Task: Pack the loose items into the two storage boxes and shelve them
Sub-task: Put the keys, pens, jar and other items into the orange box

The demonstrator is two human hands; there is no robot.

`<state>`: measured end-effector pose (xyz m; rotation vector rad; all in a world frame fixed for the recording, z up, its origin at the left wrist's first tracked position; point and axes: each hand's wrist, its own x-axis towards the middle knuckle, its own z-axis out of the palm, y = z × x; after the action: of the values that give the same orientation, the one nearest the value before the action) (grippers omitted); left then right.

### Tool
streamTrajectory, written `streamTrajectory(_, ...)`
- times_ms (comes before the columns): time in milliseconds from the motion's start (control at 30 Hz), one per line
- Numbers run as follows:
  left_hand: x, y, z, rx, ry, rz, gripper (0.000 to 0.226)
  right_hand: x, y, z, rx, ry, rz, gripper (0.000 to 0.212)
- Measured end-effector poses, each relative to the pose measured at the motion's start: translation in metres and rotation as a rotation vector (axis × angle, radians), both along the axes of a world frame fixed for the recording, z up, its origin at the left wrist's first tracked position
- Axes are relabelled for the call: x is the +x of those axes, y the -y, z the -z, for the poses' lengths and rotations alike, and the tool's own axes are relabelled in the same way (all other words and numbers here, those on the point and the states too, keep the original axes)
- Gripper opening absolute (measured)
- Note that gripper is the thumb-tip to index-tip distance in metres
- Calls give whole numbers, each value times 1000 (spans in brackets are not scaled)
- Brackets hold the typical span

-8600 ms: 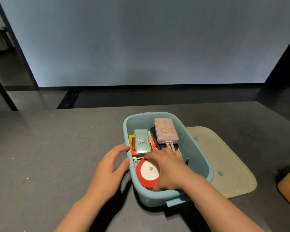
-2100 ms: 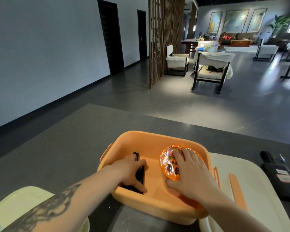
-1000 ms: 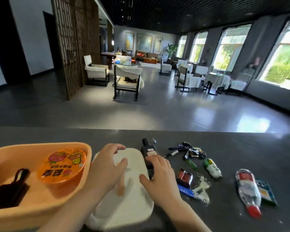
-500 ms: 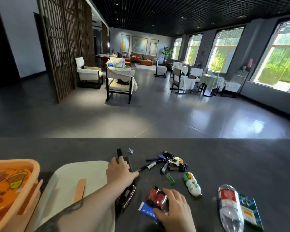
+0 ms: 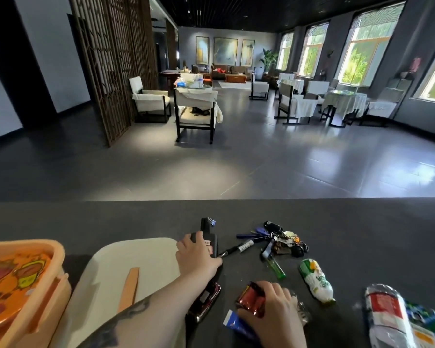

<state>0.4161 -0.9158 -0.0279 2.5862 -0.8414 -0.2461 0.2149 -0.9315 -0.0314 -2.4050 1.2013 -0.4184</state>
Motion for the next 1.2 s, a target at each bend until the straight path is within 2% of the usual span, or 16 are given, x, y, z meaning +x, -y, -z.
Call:
streamTrajectory(133, 3, -2, -1, 86, -25, 15, 88, 1, -2, 1, -10, 31, 24, 80)
streamTrajectory(233, 0, -3, -2, 55, -46, 14, 82, 1, -4, -5, -26, 70, 21, 78)
streamTrajectory(367, -3, -10, -15, -61, -78, 21, 81, -3, -7, -24, -72, 213, 33, 69)
streamTrajectory(500, -5, -36, -50, -178, -55, 74, 82, -4, -12, -53, -88, 201, -11, 66)
streamTrajectory(633, 5, -88, -96, -364, -55, 181, 84, 10, -41, -86, -140, 274, -47, 62)
streamTrajectory(767, 26, -161, -132, -437, 19, 208, 88, 41, -90, -115, -122, 390, -167, 59)
streamTrajectory(867, 53, -220, -156, -444, 108, 141, 88, 74, -133, -131, -121, 449, -300, 53)
streamTrajectory(1000, 101, -304, -174, -460, 151, -55, 89, 119, -187, -144, -96, 509, -417, 49)
streamTrajectory(1100, 136, -361, -170, -371, 177, -197, 87, 149, -221, -148, -95, 524, -474, 50)
streamTrajectory(1200, 166, -405, -152, -322, 125, -315, 84, 177, -246, -146, -35, 556, -504, 56)
